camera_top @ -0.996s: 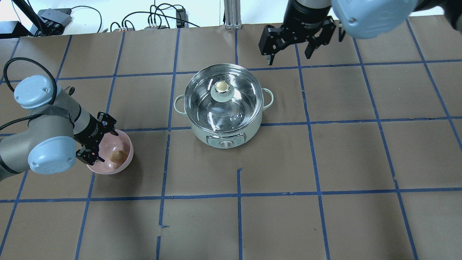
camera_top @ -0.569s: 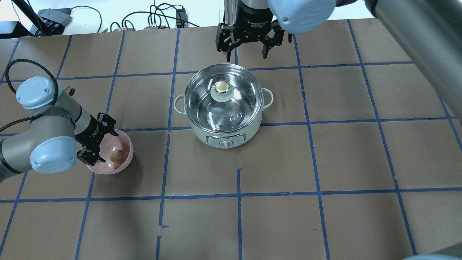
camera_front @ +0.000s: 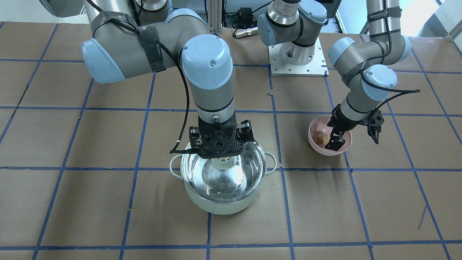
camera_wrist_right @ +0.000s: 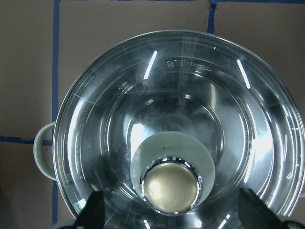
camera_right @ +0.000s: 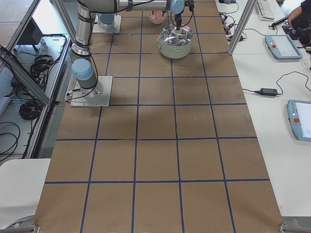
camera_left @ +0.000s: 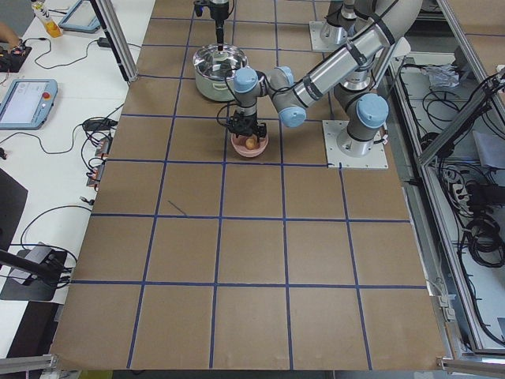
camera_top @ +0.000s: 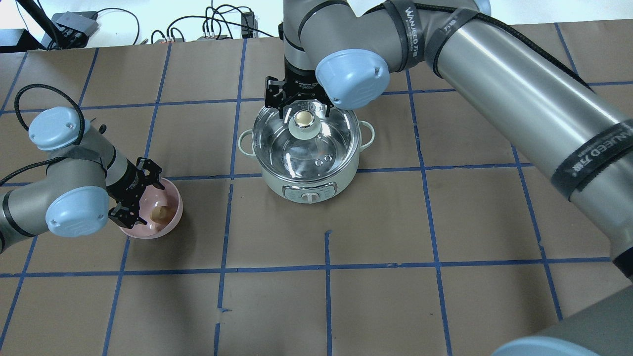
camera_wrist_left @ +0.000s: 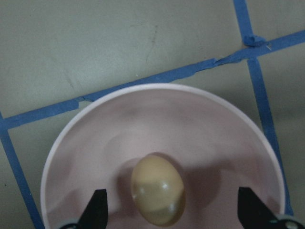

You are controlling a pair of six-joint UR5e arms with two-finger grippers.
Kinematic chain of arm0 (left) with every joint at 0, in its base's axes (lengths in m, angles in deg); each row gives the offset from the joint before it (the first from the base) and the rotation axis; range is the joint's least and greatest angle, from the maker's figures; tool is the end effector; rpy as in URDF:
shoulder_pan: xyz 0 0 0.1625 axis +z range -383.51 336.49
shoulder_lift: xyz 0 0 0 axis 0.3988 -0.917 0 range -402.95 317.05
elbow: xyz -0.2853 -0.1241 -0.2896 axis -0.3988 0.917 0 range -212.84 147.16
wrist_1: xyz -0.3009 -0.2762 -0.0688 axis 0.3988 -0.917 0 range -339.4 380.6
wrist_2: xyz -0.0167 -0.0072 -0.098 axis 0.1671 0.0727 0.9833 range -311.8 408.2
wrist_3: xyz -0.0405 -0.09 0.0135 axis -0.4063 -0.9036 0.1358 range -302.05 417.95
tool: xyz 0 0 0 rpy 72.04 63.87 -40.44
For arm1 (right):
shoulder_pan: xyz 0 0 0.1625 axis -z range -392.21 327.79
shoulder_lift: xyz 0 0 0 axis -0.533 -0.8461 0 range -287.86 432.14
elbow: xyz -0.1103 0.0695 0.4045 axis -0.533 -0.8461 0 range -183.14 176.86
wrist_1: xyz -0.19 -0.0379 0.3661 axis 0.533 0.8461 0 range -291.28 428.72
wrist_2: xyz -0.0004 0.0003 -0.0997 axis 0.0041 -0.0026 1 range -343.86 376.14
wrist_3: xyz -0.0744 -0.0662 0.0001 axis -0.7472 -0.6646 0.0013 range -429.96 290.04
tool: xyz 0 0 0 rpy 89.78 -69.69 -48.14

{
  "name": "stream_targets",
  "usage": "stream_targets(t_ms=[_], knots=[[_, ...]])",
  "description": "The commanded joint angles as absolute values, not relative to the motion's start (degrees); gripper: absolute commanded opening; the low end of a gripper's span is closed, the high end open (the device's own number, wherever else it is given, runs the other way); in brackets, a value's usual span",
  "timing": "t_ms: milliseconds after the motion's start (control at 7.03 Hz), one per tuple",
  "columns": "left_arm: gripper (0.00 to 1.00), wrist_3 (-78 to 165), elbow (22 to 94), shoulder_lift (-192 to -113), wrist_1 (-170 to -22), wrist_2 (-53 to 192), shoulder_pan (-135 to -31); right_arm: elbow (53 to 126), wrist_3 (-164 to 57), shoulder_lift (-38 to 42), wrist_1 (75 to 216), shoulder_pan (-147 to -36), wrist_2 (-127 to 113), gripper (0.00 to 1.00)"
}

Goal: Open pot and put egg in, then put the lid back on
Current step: 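Lower the right gripper onto the lid knob while the left gripper grips the egg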

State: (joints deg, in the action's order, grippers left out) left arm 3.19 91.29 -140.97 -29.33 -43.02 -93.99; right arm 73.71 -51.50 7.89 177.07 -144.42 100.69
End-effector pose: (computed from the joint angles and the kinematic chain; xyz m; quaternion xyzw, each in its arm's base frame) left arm 0.0254 -0.4642 0.2170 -0.6034 0.7972 0.0141 0.0156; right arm 0.3879 -0.5724 0.3711 -0.0350 0.9970 -0.0305 0.0619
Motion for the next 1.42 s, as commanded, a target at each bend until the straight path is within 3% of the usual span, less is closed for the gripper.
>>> stream_targets(t_ms=[0,427,569,853,1280], knots=[[0.96,3.37,91.61,-141.12,-28.19,-43.03,-93.99,76.82,-51.68,7.89,181.21,-144.62,101.04,1.0],[0.96,3.37,92.13,-141.3,-27.47,-43.04,-93.91,77.46,-52.03,7.98,181.22,-144.62,100.96,0.93],[0.92,3.37,92.4,-141.65,-27.47,-43.04,-93.91,77.46,-52.12,8.15,182.53,-144.62,100.96,0.88],[0.78,3.54,92.31,-142.09,-27.47,-43.04,-93.91,77.72,-52.12,8.24,184.56,-144.62,101.13,0.88],[0.78,3.72,92.4,-142.36,-27.47,-43.04,-93.91,81.05,-52.2,7.8,189.1,-144.62,102.71,0.85]])
